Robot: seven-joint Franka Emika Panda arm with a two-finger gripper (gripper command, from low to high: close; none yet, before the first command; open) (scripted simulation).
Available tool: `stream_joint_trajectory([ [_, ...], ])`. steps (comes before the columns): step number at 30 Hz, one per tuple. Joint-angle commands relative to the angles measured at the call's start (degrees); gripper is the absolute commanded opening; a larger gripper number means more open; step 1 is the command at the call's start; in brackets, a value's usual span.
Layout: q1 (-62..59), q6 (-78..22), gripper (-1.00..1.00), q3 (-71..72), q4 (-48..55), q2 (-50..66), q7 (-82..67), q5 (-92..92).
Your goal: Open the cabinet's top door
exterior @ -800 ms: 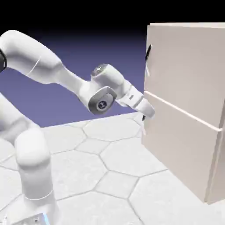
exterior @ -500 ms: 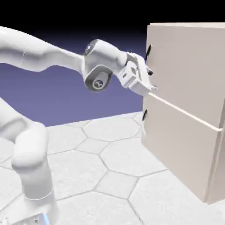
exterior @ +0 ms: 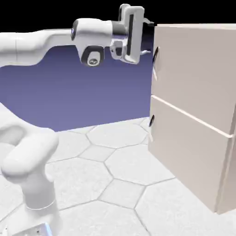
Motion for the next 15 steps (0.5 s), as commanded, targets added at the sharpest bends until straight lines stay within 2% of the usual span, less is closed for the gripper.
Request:
stream_joint_trajectory([
  [1, -1.44, 0.19, 0.0, 1.68, 1.09, -0.63, 2.43, 2.5],
  [15, -21.59, 2.9, 0.0, 25.14, 16.34, -9.44, 36.46, 37.39],
])
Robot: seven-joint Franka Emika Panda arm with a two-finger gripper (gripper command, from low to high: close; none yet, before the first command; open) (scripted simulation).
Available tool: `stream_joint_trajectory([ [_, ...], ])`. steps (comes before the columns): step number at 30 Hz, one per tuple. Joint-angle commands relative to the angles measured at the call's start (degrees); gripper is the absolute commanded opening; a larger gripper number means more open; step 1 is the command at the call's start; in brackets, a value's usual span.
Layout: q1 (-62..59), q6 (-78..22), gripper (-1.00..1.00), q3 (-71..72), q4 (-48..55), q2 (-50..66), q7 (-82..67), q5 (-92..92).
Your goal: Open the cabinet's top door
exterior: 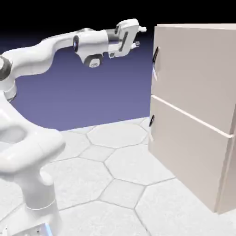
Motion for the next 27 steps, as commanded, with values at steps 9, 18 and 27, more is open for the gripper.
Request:
stream_joint_trajectory([
  [9, -11.93, 1.6, 0.0, 13.89, 9.03, -5.21, 20.14, 20.66],
  [18, -20.06, -1.11, -1.0, 15.98, 15.29, -6.55, 22.2, 20.13],
  [27, -8.14, -20.55, -1.0, 3.14, -3.41, -20.69, 22.22, 28.8],
])
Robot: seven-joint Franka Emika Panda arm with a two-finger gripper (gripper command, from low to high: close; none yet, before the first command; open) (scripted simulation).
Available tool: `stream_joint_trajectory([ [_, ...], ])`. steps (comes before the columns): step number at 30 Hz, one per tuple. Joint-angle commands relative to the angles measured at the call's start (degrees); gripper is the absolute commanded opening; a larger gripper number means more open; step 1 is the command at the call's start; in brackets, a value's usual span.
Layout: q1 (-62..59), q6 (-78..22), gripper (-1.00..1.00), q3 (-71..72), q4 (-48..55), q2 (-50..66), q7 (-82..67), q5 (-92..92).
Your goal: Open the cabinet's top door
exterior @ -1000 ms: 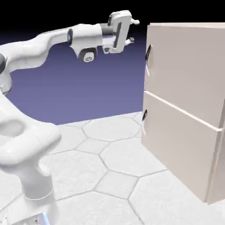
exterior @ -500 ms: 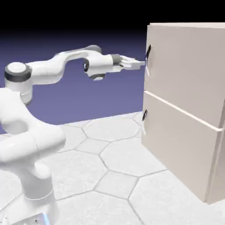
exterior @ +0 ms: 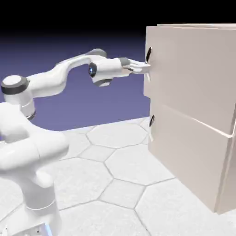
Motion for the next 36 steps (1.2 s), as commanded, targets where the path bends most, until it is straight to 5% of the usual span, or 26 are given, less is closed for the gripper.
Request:
stream_joint_trajectory([
  [1, 1.19, -2.15, -1.0, -1.1, -2.09, -1.43, 0.01, 0.44],
  [14, 13.77, -30.85, -1.0, -12.67, -29.08, -19.39, 0.01, 4.57],
  [23, 24.88, -48.47, -1.0, -26.89, -47.02, -21.1, -9.0, -2.88],
  [36, 24.64, -67.59, -1.0, -53.89, -55.99, -18.57, -18.06, -24.34],
])
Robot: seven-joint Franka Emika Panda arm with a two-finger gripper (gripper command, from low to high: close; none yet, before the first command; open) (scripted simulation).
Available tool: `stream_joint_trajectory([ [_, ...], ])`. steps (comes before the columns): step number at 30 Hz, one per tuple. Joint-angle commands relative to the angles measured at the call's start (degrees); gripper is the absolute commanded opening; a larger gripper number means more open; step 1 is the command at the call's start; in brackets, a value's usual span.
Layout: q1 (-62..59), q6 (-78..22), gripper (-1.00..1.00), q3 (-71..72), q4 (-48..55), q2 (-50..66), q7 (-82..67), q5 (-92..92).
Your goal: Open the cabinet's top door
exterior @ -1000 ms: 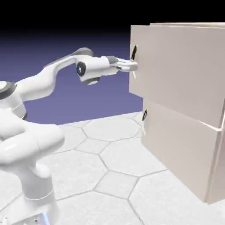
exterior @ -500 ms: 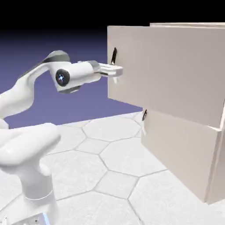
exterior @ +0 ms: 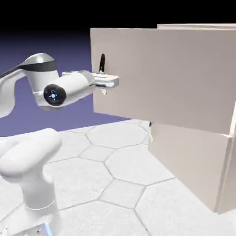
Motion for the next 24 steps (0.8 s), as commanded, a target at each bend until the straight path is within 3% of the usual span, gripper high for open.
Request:
stream_joint_trajectory([
  [1, -0.35, -1.3, -1.0, -2.09, -0.11, 0.66, -0.74, -1.79],
  [12, -2.92, -14.53, -1.0, -24.94, 3.07, 14.2, -10.9, -23.89],
  [24, 4.33, -28.7, -1.0, -46.99, 17.77, 38.87, -24.12, -47.3],
])
